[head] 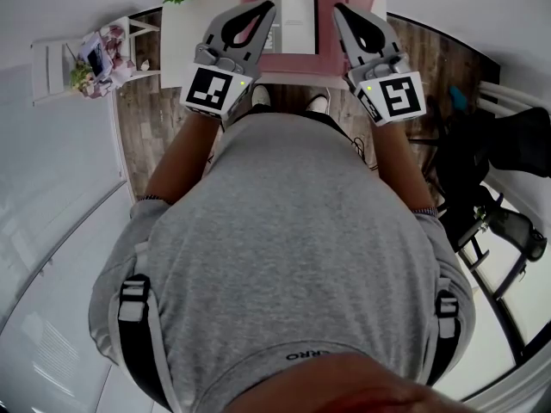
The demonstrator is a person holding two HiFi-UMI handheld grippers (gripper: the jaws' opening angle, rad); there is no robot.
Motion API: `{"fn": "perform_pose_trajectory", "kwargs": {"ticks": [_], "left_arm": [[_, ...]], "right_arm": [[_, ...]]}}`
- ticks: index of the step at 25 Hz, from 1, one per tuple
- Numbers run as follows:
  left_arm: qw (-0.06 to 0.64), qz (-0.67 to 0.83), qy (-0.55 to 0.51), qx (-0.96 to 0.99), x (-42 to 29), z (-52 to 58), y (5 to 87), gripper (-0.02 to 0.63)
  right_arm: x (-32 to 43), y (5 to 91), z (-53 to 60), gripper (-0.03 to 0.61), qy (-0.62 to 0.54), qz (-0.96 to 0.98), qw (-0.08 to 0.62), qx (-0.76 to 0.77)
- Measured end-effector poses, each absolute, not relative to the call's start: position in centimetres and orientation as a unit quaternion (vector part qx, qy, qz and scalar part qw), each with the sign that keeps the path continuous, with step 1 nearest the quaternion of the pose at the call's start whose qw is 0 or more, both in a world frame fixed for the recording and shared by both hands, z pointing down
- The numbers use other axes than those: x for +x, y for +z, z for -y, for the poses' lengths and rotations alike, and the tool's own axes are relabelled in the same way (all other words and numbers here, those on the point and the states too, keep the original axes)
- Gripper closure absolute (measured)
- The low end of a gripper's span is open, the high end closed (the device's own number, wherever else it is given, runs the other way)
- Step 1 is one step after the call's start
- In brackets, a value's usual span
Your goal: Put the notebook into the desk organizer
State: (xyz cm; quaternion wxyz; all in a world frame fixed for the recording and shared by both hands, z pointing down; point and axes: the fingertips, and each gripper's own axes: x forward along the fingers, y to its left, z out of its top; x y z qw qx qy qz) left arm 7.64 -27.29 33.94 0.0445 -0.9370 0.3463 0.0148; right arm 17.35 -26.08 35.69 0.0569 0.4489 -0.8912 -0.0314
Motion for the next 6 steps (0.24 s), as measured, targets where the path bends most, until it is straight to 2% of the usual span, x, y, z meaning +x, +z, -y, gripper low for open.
{"fn": "perform_pose_trajectory", "kwargs": {"ticks": [6], "left_arm": [[0.037,-0.349,0.012,-0.936,7.62,27.21,34.13,0.589]], "right_arm": [[17.14,35.93,26.04,0.572,-0.028,0.895,0.055,0.442]]}}
